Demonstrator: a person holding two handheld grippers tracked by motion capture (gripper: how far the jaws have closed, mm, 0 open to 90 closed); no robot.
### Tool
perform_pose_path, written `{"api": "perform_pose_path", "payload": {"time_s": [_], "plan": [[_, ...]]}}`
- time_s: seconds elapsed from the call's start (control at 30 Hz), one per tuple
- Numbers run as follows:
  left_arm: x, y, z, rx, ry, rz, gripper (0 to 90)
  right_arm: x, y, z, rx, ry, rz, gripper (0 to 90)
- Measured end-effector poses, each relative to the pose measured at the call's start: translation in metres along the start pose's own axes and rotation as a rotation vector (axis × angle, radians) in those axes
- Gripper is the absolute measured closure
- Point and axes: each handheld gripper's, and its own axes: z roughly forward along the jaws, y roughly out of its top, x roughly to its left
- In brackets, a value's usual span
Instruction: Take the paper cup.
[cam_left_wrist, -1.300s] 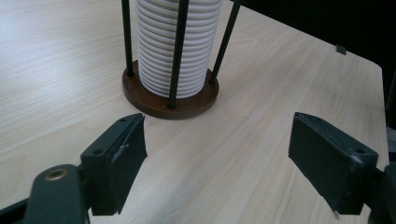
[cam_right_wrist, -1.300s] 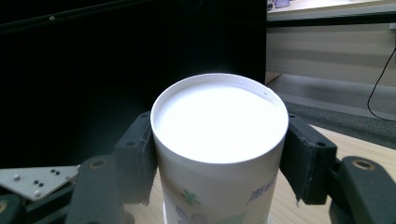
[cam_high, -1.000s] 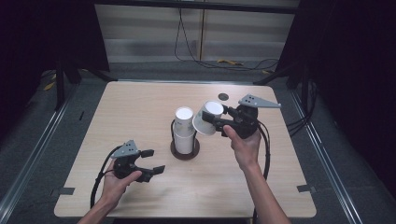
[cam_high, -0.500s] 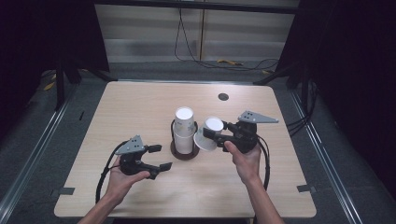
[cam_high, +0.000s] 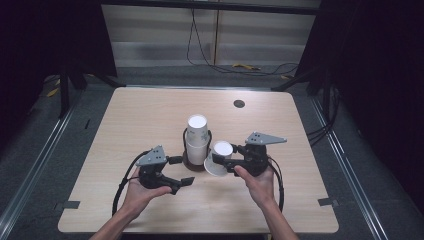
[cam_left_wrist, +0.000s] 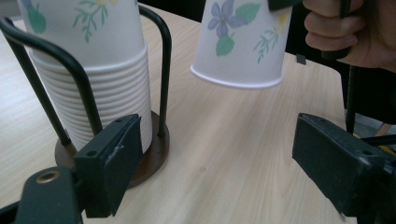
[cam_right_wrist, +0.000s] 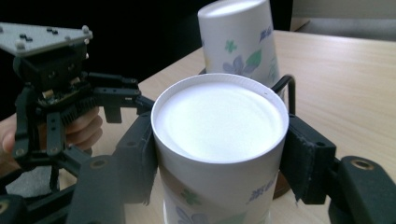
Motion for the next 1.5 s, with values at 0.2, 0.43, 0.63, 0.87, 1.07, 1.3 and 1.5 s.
{"api": "perform_pose_path", "payload": {"time_s": [0.2, 0.43, 0.63, 0.87, 1.07, 1.3, 1.5], "plan": [[-0.002, 0.000, 0.001, -0.022, -0.019, 0.014, 18.0, 0.008, -0.003, 0.011, 0.001, 0.042, -0.004, 36.1], [-0.001, -0.002, 0.000, -0.028, -0.027, 0.008, 17.6, 0.017, -0.003, 0.023, 0.011, 0.083, -0.015, 36.0], [-0.003, -0.003, 0.004, -0.021, -0.042, 0.019, 17.7, 0.023, -0.004, 0.030, 0.026, 0.100, -0.027, 36.0], [-0.006, -0.006, 0.009, -0.013, -0.069, 0.032, 17.7, 0.029, -0.006, 0.038, 0.042, 0.124, -0.035, 36.0], [-0.008, -0.004, 0.010, -0.023, -0.088, 0.029, 16.8, 0.035, -0.006, 0.041, 0.042, 0.150, -0.038, 36.0], [-0.009, -0.007, 0.013, -0.007, -0.084, 0.039, 16.3, 0.037, -0.006, 0.043, 0.045, 0.165, -0.036, 36.0], [-0.009, -0.006, 0.015, -0.022, -0.095, 0.027, 16.1, 0.040, -0.006, 0.044, 0.045, 0.178, -0.047, 36.0]]}}
